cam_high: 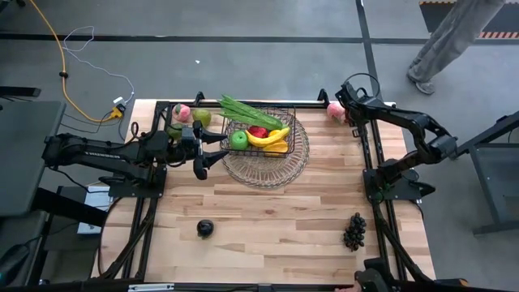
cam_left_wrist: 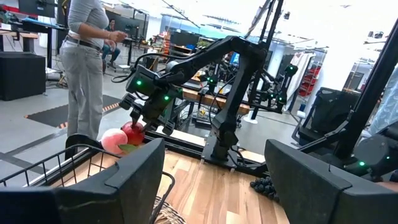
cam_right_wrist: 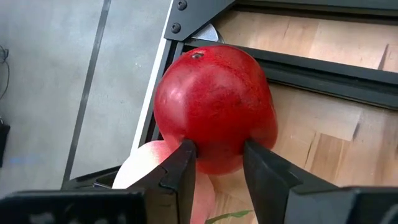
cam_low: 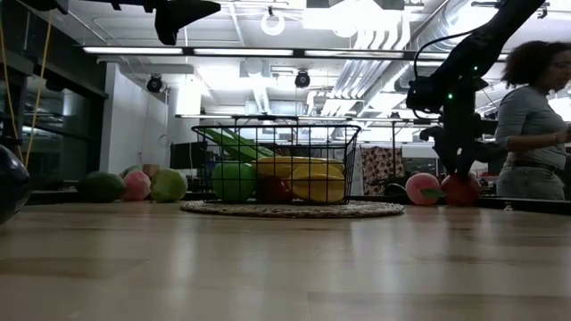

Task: Build produce basket
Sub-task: Put the pomegranate into the black wire basket

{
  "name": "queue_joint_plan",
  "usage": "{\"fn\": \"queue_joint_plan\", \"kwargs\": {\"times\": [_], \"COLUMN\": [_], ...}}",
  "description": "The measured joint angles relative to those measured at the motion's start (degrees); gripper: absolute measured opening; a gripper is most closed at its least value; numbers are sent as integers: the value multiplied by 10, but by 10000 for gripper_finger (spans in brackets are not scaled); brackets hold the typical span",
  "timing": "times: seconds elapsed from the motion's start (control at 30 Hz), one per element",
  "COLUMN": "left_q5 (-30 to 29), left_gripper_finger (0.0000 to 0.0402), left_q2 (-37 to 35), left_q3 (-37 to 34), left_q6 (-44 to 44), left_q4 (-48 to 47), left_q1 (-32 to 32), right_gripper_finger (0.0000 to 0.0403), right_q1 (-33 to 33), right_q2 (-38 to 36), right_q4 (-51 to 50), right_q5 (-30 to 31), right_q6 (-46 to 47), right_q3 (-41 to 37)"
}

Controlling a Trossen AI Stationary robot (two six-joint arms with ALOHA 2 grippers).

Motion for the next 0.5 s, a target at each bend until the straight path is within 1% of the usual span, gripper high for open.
{"fn": "queue_joint_plan", "kwargs": {"times": [0.27,0.5], "left_q5": [0,0], "left_gripper_finger": [266,266], "left_q2": [0,0], "left_q3": [0,0], "left_q6": [0,0], "left_q4": [0,0], "left_q1": [0,0], "right_gripper_finger": [109,87], "right_q1": [17,29], "right_q2": [-28,-67], "right_q4": [0,-20], "right_q5": [5,25], "right_q6": [-32,-54], "right_q3": [-3,-4]}}
